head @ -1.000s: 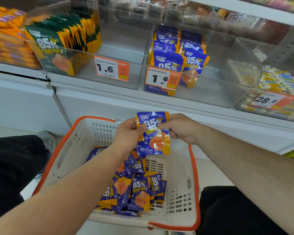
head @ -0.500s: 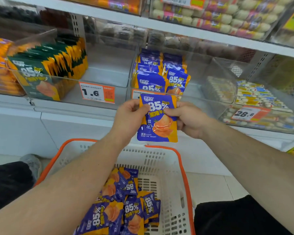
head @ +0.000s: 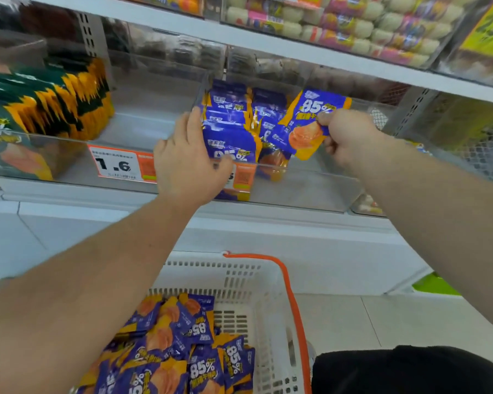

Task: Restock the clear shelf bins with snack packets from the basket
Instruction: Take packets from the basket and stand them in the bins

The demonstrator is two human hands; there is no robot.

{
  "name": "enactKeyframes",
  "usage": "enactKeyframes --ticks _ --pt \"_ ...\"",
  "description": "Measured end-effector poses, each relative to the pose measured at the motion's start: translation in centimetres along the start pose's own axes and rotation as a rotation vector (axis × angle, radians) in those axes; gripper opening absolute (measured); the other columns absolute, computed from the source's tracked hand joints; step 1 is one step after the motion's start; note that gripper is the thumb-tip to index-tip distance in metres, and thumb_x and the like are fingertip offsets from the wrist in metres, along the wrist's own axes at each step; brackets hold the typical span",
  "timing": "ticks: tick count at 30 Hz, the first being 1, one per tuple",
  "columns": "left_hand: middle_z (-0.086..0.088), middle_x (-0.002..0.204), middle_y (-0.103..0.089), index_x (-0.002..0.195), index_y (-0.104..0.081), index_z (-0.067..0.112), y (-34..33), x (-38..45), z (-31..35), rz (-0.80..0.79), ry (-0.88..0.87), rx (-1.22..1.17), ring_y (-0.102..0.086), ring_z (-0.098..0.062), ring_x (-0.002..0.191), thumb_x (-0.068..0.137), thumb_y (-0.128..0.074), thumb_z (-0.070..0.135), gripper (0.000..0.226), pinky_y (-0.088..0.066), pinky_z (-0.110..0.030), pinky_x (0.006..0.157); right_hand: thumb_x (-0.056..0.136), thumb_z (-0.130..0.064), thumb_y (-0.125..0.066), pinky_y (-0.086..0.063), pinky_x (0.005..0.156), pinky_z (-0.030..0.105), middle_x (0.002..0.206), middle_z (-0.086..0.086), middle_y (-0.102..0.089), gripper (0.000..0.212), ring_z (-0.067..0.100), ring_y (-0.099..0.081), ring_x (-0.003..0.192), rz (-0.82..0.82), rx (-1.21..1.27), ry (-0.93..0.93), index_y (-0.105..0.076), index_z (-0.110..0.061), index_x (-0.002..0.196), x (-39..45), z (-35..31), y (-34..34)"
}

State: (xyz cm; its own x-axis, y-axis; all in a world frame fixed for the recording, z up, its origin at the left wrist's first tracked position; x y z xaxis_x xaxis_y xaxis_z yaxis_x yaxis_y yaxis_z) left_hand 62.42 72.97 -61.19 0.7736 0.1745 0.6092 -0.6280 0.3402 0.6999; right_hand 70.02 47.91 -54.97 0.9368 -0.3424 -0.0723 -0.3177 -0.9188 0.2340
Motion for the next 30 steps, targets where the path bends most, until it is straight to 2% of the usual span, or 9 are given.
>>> enactKeyframes --ticks 6,9,13,16,18,23,26,28,30 --pt "-0.017 0.142 -0.048 0.144 -0.036 0.002 -0.3 -0.1 -0.4 0.048 -0.024 0.008 -0.058 -0.037 0.112 0.08 -0.043 0.055 0.084 -0.042 -0.046 0.09 0.085 -0.013 -0.069 -0.03 0.039 0.017 0.064 0.007 -0.051 0.029 0.017 -0.045 0.047 -0.113 -0.462 0.101 -0.045 -0.017 0.068 3.7 1.3 -3.9" --pt "-0.015 0.145 -0.046 0.145 -0.035 0.003 -0.6 -0.1 -0.5 0.049 -0.016 0.024 -0.056 -0.034 0.116 0.081 -0.043 0.055 0.083 -0.042 -0.045 0.091 0.093 -0.017 -0.065 -0.038 0.049 0.025 0.077 0.005 -0.058 0.022 0.016 -0.058 0.052 -0.221 -0.568 0.047 -0.048 -0.017 0.077 4.9 2.5 -5.4" --pt "-0.013 0.149 -0.042 0.146 -0.031 0.005 -0.8 0.0 -0.6 0.06 -0.01 0.041 -0.052 -0.031 0.123 0.082 -0.042 0.057 0.083 -0.039 -0.044 0.095 0.092 -0.02 -0.066 -0.043 0.05 0.024 0.086 0.01 -0.067 0.016 0.01 -0.061 0.038 -0.214 -0.649 0.031 -0.058 -0.011 0.102 5.7 3.4 -6.0" --pt "-0.013 0.15 -0.04 0.147 -0.031 0.005 -0.8 0.0 -0.6 0.065 -0.007 0.028 -0.05 -0.03 0.126 0.083 -0.044 0.056 0.083 -0.038 -0.043 0.098 0.088 -0.03 -0.071 -0.053 0.062 0.031 0.075 0.017 -0.068 0.03 0.022 -0.068 0.061 -0.209 -0.771 0.027 -0.062 -0.006 0.104 5.7 3.6 -5.5" --pt "-0.013 0.153 -0.037 0.148 -0.029 0.006 -0.7 -0.1 -0.6 0.056 0.004 0.021 -0.048 -0.03 0.129 0.083 -0.044 0.056 0.084 -0.036 -0.043 0.1 0.083 -0.037 -0.074 -0.057 0.077 0.037 0.076 0.017 -0.071 0.038 0.027 -0.072 0.076 -0.182 -0.843 0.034 -0.066 -0.004 0.101 5.4 3.4 -5.0" --pt "-0.013 0.16 -0.022 0.151 -0.022 0.007 -0.2 0.4 -0.4 -0.008 0.054 -0.09 -0.035 -0.027 0.14 0.083 -0.05 0.052 0.086 -0.026 -0.04 0.111 0.081 -0.034 -0.077 -0.058 0.078 0.038 0.066 0.013 -0.062 0.032 0.027 -0.063 0.06 -0.114 -0.844 0.039 -0.063 -0.005 0.088 3.9 2.8 -3.9" --pt "-0.017 0.16 -0.018 0.148 -0.027 0.004 0.9 -0.4 0.0 -0.002 0.06 -0.244 -0.025 -0.03 0.144 0.078 -0.053 0.045 0.085 -0.022 -0.045 0.117 0.084 -0.027 -0.071 -0.057 0.074 0.035 0.082 0.017 -0.069 0.027 0.029 -0.065 0.069 -0.053 -0.864 0.057 -0.059 -0.004 0.078 2.3 2.1 -2.8" --pt "-0.021 0.154 -0.027 0.14 -0.037 0.002 1.6 -2.2 0.7 0.088 -0.054 -0.274 -0.029 -0.034 0.14 0.075 -0.056 0.039 0.077 -0.026 -0.048 0.114 0.083 -0.026 -0.064 -0.05 0.072 0.032 0.101 0.017 -0.07 0.02 0.033 -0.068 0.088 0.104 -0.894 0.168 -0.063 -0.006 0.087 0.7 1.2 -1.9" --pt "-0.017 0.142 -0.038 0.13 -0.043 0.006 1.6 -4.4 1.2 0.2 -0.172 -0.289 -0.037 -0.033 0.128 0.073 -0.058 0.034 0.065 -0.031 -0.045 0.104 0.082 -0.023 -0.057 -0.049 0.081 0.036 0.11 0.015 -0.068 0.025 0.035 -0.064 0.103 0.27 -0.872 0.343 -0.066 -0.012 0.102 -1.6 0.5 -1.4"
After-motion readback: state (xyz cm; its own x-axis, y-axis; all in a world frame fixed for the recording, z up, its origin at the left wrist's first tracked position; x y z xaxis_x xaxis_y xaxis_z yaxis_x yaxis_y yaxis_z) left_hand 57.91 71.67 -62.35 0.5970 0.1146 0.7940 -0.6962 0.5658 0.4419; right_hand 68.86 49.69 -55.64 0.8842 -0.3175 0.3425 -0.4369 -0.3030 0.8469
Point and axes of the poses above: each hand's wrist, its own x-axis towards the middle knuckle, its own y-axis out of the back of the hand, z = x × y, the point moved 4 cm from there along x, towards the middle knuckle
